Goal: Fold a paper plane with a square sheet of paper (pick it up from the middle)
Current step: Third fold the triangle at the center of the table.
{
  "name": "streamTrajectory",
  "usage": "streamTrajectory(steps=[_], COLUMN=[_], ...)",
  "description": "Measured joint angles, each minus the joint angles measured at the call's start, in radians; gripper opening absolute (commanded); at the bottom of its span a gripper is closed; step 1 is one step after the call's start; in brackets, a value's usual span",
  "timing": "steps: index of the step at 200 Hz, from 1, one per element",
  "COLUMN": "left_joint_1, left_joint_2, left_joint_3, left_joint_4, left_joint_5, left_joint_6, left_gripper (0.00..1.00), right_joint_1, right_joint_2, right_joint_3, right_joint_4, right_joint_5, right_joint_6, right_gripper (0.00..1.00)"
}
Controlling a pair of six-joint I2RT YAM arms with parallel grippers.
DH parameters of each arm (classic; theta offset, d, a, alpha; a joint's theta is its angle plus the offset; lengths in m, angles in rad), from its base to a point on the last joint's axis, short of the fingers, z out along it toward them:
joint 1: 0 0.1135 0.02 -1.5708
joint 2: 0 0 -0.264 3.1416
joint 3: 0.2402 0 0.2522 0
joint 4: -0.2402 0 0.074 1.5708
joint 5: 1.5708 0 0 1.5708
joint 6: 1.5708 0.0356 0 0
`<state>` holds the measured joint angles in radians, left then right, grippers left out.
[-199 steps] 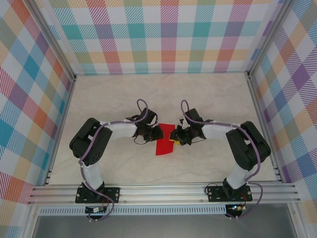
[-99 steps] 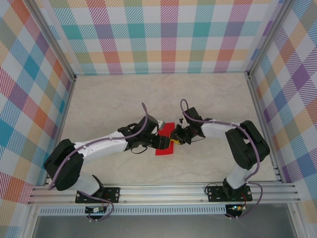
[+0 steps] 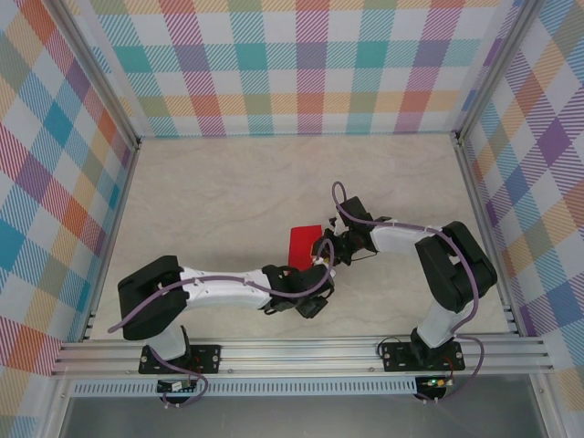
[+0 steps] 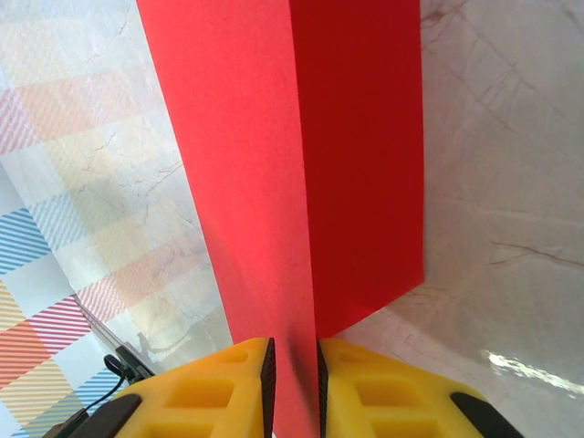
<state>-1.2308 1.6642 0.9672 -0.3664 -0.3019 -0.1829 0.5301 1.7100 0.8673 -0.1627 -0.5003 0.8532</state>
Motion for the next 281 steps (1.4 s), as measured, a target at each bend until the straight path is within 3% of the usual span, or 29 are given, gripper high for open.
streamTrajectory(steps=[25, 46, 70, 128, 173, 229, 267, 281], left_joint_1=[-0.024, -0.026, -0.027, -0.028, -0.015, 0.088, 0.175, 0.201], left_joint_2=[0.046, 0.063, 0.063, 0.018, -0.008, -0.072, -0.122, -0.127], left_joint_3=[0.033, 0.045, 0.045, 0.021, 0.017, -0.041, -0.088, -0.093], left_joint_4=[-0.002, 0.002, 0.005, 0.022, 0.029, 0.076, 0.119, 0.130], left_joint_5=[-0.107, -0.174, -0.212, -0.239, -0.204, -0.007, 0.139, 0.189], left_joint_6=[0.018, 0.025, 0.035, 0.041, 0.042, 0.034, 0.014, 0.011], left_gripper=[0.72, 0.63, 0.39, 0.00, 0.00, 0.00, 0.00, 0.00], right_joint_1=[0.000, 0.000, 0.000, -0.007, -0.008, -0.040, -0.044, -0.044], right_joint_2=[0.004, 0.009, 0.011, 0.011, 0.011, -0.052, -0.083, -0.073], right_joint_3=[0.003, 0.003, 0.003, 0.003, 0.004, 0.005, 0.055, 0.084], right_joint_4=[0.000, -0.001, -0.008, -0.019, -0.023, -0.106, -0.137, -0.138], right_joint_5=[-0.006, -0.007, -0.007, -0.006, -0.006, 0.071, 0.101, 0.090], right_joint_6=[0.000, 0.000, 0.000, 0.000, -0.004, -0.040, -0.078, -0.090], right_gripper=[0.21, 0.21, 0.22, 0.23, 0.27, 0.34, 0.19, 0.18])
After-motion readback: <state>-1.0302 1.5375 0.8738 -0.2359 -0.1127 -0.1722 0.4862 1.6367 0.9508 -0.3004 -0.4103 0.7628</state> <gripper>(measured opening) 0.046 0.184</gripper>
